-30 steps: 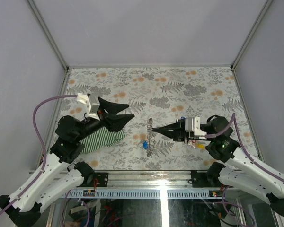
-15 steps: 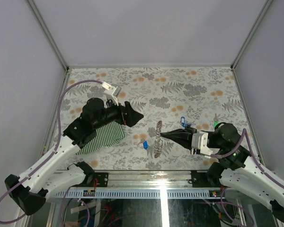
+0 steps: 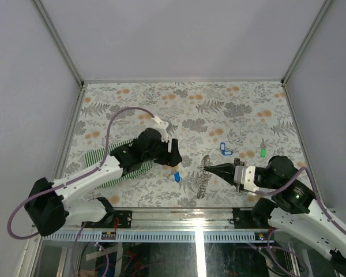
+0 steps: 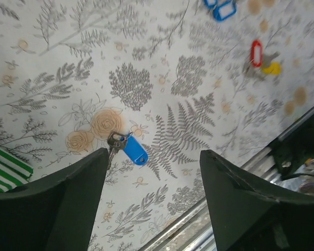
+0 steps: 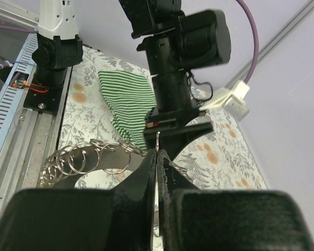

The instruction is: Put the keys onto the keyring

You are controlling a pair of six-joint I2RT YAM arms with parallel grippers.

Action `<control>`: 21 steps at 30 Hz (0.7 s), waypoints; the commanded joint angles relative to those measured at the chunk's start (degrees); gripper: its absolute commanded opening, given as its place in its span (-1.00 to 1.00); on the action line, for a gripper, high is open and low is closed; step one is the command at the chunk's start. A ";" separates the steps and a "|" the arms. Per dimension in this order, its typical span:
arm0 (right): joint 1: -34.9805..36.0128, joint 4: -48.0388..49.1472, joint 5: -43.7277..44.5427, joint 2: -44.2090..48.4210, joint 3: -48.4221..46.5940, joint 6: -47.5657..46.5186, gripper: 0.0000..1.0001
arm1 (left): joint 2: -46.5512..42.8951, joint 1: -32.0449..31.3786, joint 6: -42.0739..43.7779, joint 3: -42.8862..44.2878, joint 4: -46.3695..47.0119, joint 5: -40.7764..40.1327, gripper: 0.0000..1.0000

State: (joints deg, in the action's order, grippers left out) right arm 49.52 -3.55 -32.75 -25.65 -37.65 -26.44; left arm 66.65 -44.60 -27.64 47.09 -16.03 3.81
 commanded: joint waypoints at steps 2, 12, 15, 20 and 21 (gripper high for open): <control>0.37 -0.98 1.99 0.87 -2.58 0.50 -1.00 | 6.95 -2.42 6.96 1.53 -1.21 -0.19 0.39; 0.35 -1.64 0.19 -0.43 -2.74 1.72 -1.00 | 18.60 -2.45 16.75 3.58 -0.17 3.88 -0.07; 0.37 -1.77 -0.10 -0.66 -2.86 1.84 -1.00 | 21.15 -2.46 17.90 4.09 0.69 5.73 -0.13; 0.35 -1.68 -0.54 -0.72 -2.96 2.80 -1.00 | 23.27 -2.42 18.85 4.76 1.18 5.20 -0.15; 0.39 -1.65 -0.63 -0.72 -2.99 2.95 -1.00 | 23.45 -2.42 18.93 4.85 1.26 4.99 -0.19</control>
State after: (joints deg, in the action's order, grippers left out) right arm 49.52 -8.34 -32.56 -26.26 -37.65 -24.95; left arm 89.43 -46.89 -11.11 49.91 -17.15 8.19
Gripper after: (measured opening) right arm 0.010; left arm 0.428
